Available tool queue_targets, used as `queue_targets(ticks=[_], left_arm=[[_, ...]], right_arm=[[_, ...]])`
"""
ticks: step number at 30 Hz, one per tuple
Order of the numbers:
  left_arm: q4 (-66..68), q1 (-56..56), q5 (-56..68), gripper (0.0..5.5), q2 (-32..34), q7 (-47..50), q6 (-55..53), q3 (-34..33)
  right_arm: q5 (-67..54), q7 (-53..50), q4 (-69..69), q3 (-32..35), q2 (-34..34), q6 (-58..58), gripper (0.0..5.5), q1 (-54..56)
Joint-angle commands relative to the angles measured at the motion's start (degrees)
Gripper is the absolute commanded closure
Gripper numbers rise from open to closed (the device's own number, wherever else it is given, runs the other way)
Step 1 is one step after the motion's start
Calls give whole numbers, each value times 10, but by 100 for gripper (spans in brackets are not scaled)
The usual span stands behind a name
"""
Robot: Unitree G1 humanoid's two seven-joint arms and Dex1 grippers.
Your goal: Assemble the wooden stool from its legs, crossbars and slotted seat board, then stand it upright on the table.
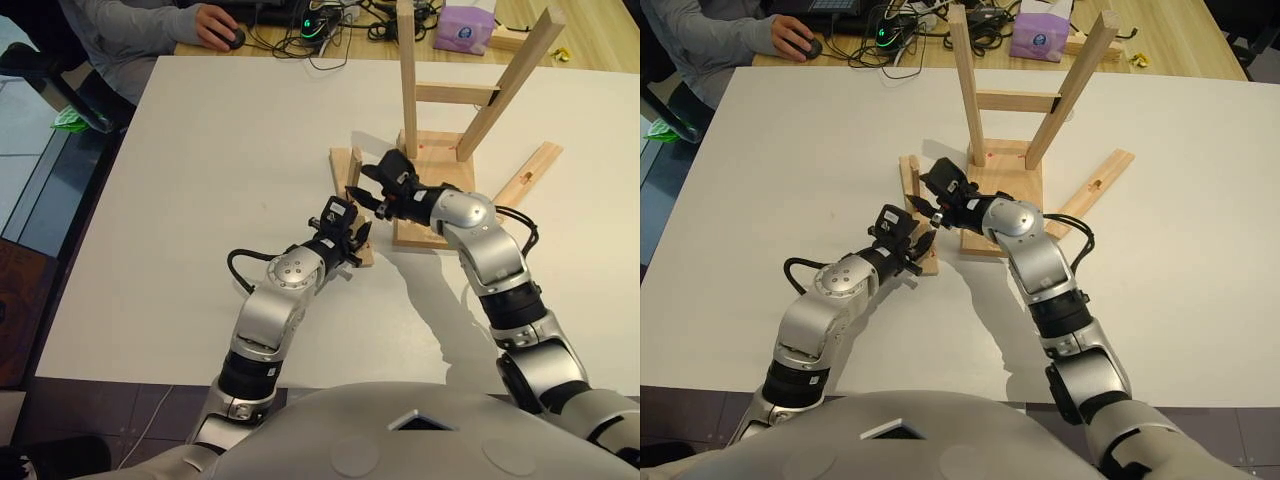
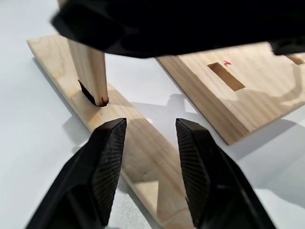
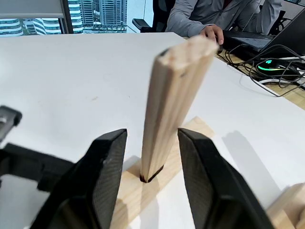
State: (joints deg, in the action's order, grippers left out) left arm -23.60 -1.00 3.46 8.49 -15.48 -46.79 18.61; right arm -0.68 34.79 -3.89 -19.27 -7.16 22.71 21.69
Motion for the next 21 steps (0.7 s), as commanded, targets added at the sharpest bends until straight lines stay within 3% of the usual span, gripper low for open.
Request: queue_targets(ticks=[1,4,8,12,17,21], left_arm=[[-35,-3,17,357,42,-35,-20,-8],[-54,13,34,357,68,-58,-22,-31],[-73,25,66,357,65,-66,-16,-72],[-74,43,128,357,73,-94,-2,-158],[8,92,195,357,75,-84,-7,-292],[55,105,235,357,21,-18,-54,-344]], right_arm=[[9,-43,-52,4,33,-9,374,28],[15,-57,-50,5,33,-14,428,20],[2,-64,-40,21,32,-18,443,-2],[-69,-60,-19,77,59,-33,448,-29],[-136,-53,10,127,75,-62,500,-35],[-168,-49,42,144,77,-67,512,-31]])
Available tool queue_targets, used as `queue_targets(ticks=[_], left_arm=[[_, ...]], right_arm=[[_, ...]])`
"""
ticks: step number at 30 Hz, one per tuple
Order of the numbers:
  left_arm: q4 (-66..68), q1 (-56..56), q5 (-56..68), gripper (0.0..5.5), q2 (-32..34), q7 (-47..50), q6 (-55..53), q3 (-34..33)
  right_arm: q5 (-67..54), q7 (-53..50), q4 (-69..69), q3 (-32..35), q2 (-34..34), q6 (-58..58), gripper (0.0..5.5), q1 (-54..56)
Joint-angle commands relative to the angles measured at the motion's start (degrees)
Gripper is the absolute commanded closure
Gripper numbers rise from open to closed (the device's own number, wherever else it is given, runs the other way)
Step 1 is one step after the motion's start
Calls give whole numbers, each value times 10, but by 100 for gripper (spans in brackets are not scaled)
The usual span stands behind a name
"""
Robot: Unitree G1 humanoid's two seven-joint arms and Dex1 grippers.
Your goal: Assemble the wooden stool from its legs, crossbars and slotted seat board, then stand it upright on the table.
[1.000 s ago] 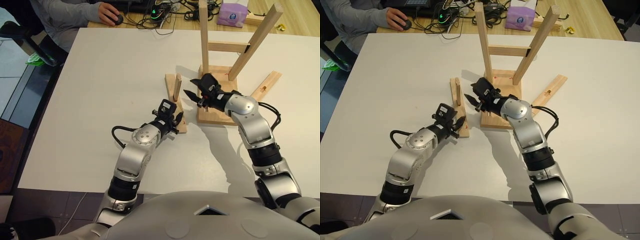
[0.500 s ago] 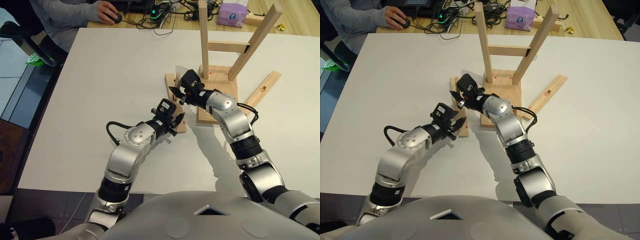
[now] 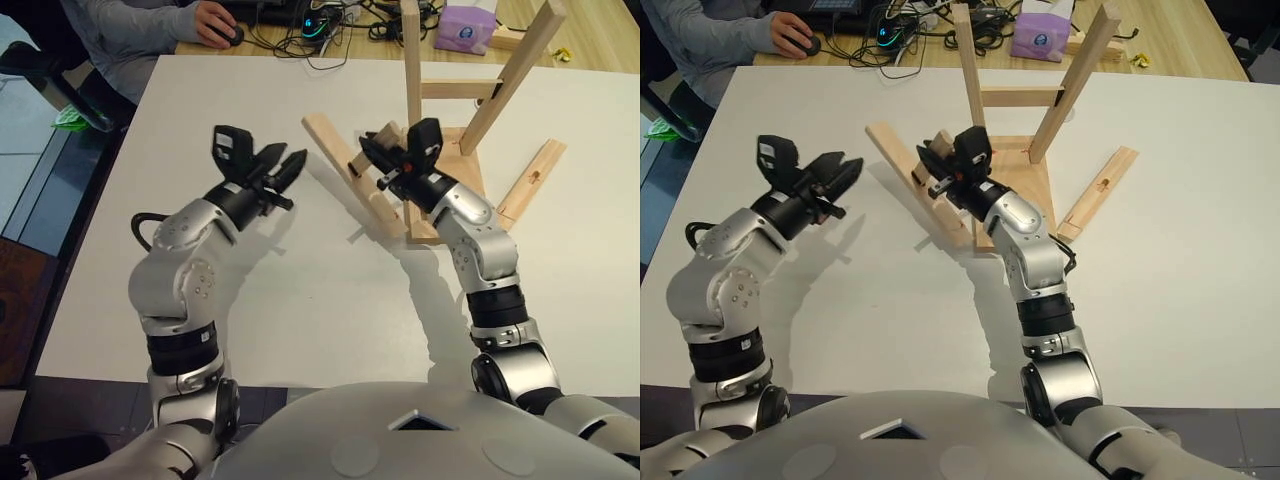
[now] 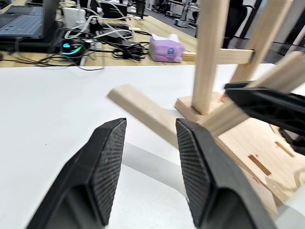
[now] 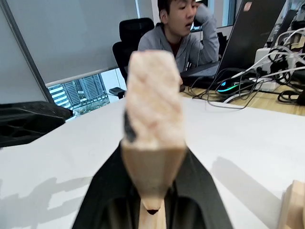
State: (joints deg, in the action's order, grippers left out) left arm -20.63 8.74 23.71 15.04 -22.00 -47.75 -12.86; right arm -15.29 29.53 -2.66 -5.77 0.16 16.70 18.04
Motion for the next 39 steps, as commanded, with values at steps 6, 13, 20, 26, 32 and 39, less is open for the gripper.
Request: queue_targets(ticks=[6,13,20,26,32,39], left_arm=[[-23,36,174,357,-173,144,-145,-77],[-27,112,248,357,-167,210,-178,-107],[4,111,253,357,-154,221,-153,-100],[10,111,260,357,-150,229,-138,-91],[-1,124,278,357,-145,246,-132,-82],[2,119,278,357,-138,249,-119,-65]], right_arm=[[-20,21,79,-19,-14,-5,512,3],[-18,25,103,-40,-23,-2,512,-2],[-30,25,124,-49,-24,13,512,-2],[-40,22,125,-41,-20,20,512,2],[-99,0,105,12,-3,47,512,12],[-130,-1,106,26,-5,65,512,13]])
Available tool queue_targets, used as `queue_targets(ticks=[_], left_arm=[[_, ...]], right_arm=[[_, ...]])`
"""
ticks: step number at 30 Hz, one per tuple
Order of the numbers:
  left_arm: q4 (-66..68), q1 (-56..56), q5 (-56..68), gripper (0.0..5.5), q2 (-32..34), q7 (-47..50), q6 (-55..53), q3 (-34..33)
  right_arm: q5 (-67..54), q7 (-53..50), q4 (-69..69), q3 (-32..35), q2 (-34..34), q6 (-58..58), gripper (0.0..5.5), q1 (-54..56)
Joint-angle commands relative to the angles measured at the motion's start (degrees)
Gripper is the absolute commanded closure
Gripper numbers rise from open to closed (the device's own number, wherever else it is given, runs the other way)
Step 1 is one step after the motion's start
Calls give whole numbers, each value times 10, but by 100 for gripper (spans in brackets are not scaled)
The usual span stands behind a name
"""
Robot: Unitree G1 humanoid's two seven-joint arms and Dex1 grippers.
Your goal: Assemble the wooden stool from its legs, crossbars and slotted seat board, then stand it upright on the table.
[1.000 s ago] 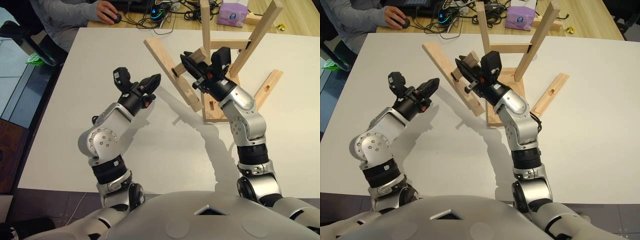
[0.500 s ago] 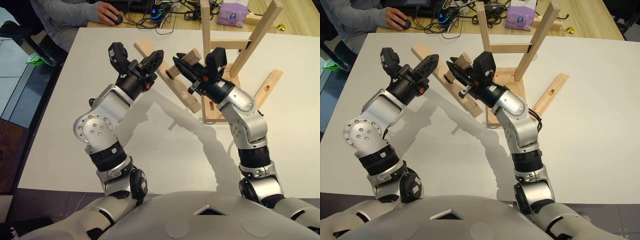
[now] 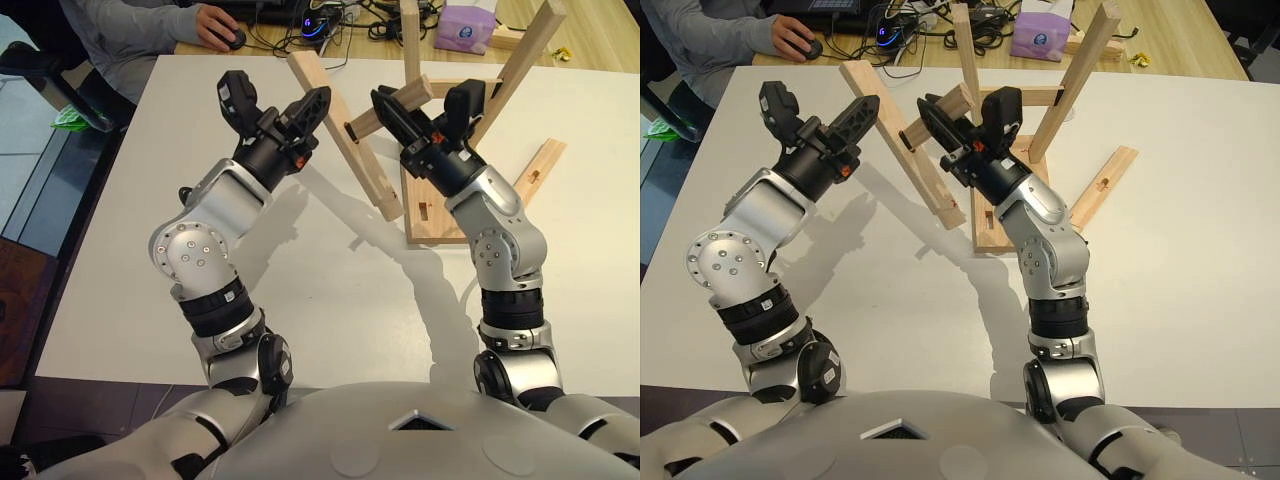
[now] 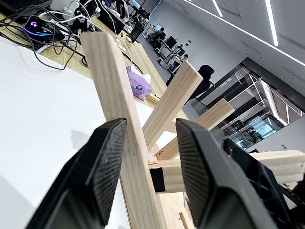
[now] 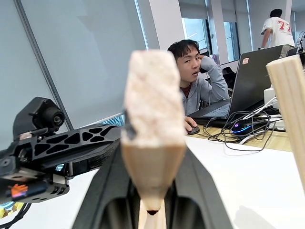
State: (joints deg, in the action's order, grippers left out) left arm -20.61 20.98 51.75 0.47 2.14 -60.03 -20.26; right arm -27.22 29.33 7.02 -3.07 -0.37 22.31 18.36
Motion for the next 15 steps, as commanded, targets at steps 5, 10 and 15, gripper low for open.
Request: queue_targets(ticks=[5,10,15], left_arm=[[6,-4,-1,357,11,9,7,20],[17,-15,-9,357,11,8,9,36],[23,-21,-18,357,19,11,13,43]], right_arm=[[-13,9,22,-13,-8,11,512,7],[-14,16,44,-30,-15,15,512,0],[-15,14,50,-33,-18,13,512,-3]])
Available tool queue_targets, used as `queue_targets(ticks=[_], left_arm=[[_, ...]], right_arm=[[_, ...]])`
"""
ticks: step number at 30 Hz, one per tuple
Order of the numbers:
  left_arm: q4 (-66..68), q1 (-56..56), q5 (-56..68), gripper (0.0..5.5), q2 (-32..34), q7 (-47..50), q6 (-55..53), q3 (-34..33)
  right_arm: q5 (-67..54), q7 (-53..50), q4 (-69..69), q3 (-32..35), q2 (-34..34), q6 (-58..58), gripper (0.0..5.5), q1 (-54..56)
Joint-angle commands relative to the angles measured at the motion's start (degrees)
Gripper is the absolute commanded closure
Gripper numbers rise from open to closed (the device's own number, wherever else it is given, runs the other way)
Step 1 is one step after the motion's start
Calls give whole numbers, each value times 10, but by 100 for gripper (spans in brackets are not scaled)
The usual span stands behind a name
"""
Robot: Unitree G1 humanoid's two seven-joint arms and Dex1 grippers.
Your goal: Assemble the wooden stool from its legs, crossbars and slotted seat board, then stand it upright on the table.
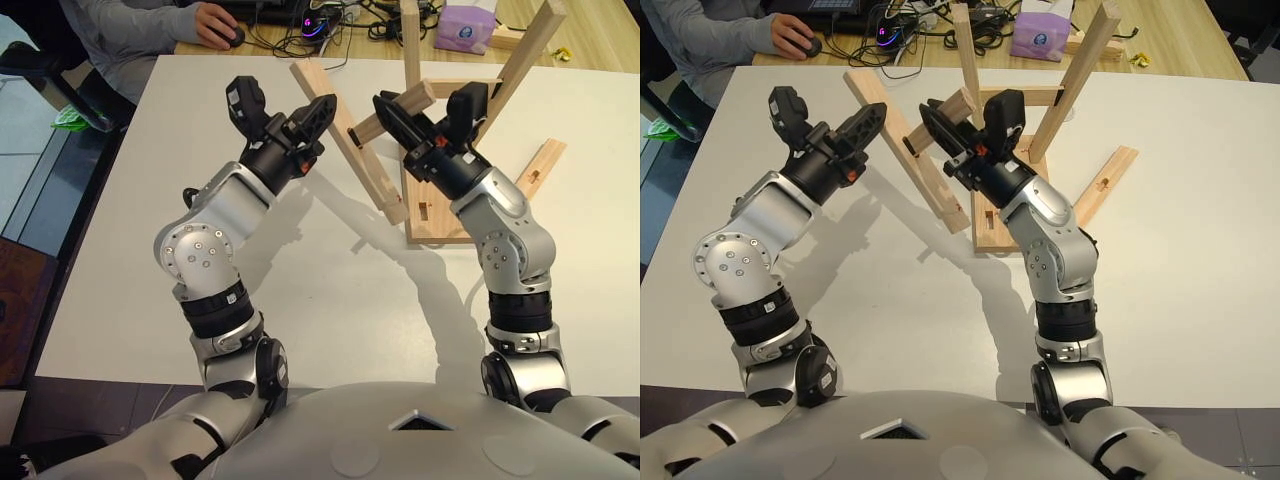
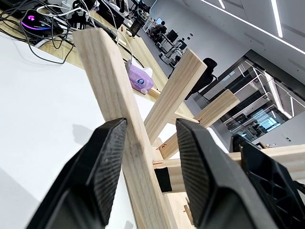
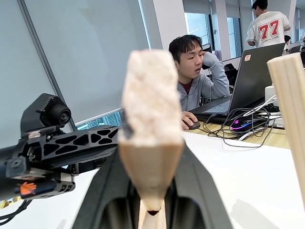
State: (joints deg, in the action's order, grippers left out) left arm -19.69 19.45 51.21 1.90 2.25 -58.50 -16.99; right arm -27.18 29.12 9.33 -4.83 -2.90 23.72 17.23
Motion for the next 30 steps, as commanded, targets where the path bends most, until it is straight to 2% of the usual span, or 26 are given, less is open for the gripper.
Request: queue_targets(ticks=[1,9,30], left_arm=[[14,-7,-14,357,5,12,-1,11],[13,15,-15,357,-20,39,72,-15],[21,17,49,357,-17,55,57,3]], right_arm=[[-15,14,26,-13,7,-3,512,9],[6,-20,0,10,13,-33,512,25],[-6,11,23,-21,-2,-22,512,4]])
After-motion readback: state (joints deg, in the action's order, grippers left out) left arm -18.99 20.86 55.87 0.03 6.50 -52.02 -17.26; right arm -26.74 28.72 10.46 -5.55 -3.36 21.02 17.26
